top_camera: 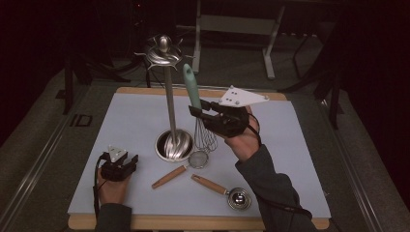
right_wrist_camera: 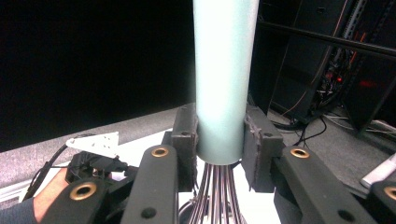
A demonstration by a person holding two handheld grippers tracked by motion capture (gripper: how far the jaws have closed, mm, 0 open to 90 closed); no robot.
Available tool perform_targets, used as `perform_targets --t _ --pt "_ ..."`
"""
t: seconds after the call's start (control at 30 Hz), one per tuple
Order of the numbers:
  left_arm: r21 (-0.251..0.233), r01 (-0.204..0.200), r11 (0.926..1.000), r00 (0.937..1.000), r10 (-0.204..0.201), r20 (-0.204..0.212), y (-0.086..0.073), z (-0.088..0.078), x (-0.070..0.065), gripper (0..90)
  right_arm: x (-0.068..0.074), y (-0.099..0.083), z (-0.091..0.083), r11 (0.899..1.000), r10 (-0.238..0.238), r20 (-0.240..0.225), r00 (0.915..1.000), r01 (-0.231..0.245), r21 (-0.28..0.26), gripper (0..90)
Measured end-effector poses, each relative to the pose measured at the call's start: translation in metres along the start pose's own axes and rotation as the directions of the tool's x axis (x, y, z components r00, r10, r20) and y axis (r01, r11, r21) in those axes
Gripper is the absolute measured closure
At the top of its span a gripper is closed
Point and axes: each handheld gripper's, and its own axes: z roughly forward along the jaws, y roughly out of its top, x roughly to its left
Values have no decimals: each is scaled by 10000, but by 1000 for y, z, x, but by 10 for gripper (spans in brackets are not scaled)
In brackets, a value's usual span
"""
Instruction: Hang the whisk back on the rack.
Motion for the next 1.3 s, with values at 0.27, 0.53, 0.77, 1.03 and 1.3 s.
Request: perform_targets --t 0.27,0.53,0.77,1.03,1.3 --pt "2 -8 10000 10000 8 4 0 0 0 567 3 4 7 10000 -12 -85 10000 12 59 695" --pt "-1 0 10000 10000 0 15 0 0 0 566 4 4 15 9998 28 -171 9999 -25 182 695" --pt "13 -16 10000 10000 16 19 0 0 0 566 4 3 20 9996 113 -151 9998 -109 256 695" --pt "23 21 10000 10000 -21 13 0 0 0 565 0 3 31 9994 171 -54 9998 -170 288 694" --pt "42 30 10000 10000 -30 43 0 0 1 563 -1 -1 40 9989 -15 302 9995 0 479 681"
